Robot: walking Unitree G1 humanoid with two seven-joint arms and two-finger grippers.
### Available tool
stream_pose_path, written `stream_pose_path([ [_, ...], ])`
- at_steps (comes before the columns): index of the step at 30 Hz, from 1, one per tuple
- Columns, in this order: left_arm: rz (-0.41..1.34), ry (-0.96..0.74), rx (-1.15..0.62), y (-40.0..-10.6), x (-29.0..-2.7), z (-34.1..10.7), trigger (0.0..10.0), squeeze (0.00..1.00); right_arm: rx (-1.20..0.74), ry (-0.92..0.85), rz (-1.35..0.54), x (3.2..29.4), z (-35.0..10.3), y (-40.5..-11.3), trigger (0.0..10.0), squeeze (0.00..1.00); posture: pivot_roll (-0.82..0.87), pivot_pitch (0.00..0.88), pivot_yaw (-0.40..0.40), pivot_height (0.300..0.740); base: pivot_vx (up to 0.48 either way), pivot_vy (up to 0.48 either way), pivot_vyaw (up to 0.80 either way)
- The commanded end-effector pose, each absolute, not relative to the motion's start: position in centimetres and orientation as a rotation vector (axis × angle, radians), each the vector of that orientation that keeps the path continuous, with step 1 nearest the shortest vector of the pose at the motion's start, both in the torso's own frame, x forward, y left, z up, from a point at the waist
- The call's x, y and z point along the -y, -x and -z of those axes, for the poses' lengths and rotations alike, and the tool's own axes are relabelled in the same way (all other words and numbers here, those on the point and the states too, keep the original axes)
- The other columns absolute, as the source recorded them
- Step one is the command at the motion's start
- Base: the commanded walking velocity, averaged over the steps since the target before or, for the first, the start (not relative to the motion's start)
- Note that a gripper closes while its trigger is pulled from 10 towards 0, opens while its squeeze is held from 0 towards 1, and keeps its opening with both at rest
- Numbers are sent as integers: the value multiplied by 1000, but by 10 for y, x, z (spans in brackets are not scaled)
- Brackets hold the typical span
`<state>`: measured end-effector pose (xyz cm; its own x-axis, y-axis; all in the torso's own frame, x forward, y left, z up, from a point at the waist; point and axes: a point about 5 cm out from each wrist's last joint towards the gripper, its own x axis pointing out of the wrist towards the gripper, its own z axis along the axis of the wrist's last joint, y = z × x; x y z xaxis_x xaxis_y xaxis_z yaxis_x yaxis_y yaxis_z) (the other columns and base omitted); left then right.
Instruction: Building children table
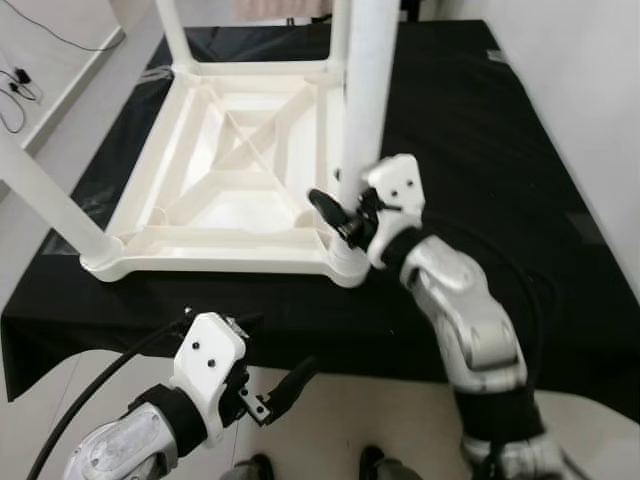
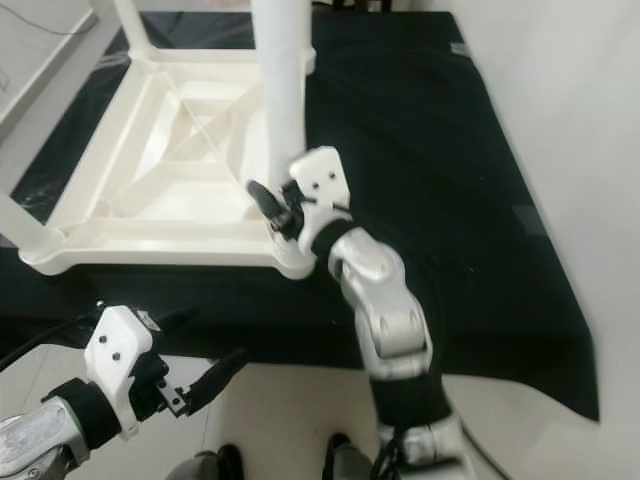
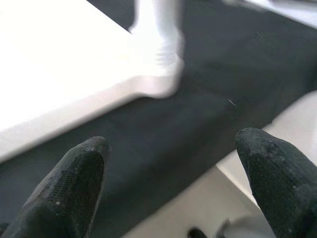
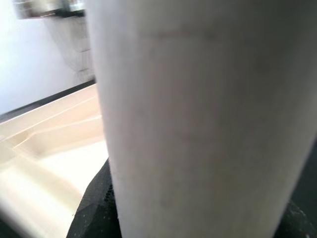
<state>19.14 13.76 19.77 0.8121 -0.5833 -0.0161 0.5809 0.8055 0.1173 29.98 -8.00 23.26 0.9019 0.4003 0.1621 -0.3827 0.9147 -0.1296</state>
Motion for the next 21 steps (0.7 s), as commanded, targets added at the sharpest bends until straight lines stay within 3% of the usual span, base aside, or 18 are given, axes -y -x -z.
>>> stream_pose_path([
  [1, 588, -104, 16, -197, -143, -198, 10000, 0, -154, 83, -367, 81, -169, -299, 10000, 0, 29, 292, 14, 740, 0, 0, 0],
  [7, 491, -149, 127, -229, -169, -228, 10000, 0, -109, 69, -313, 77, -179, -312, 10000, 0, 20, 250, 30, 740, 0, 0, 0],
  [13, 499, -125, 232, -245, -177, -260, 10000, 0, -103, 66, -258, 77, -184, -313, 10000, 0, 17, 229, 43, 740, 0, 0, 0],
  [21, 794, 9, 413, -248, -163, -320, 10000, 0, -35, 18, -265, 69, -192, -311, 10000, 0, 14, 210, 57, 740, 0, 0, 0],
])
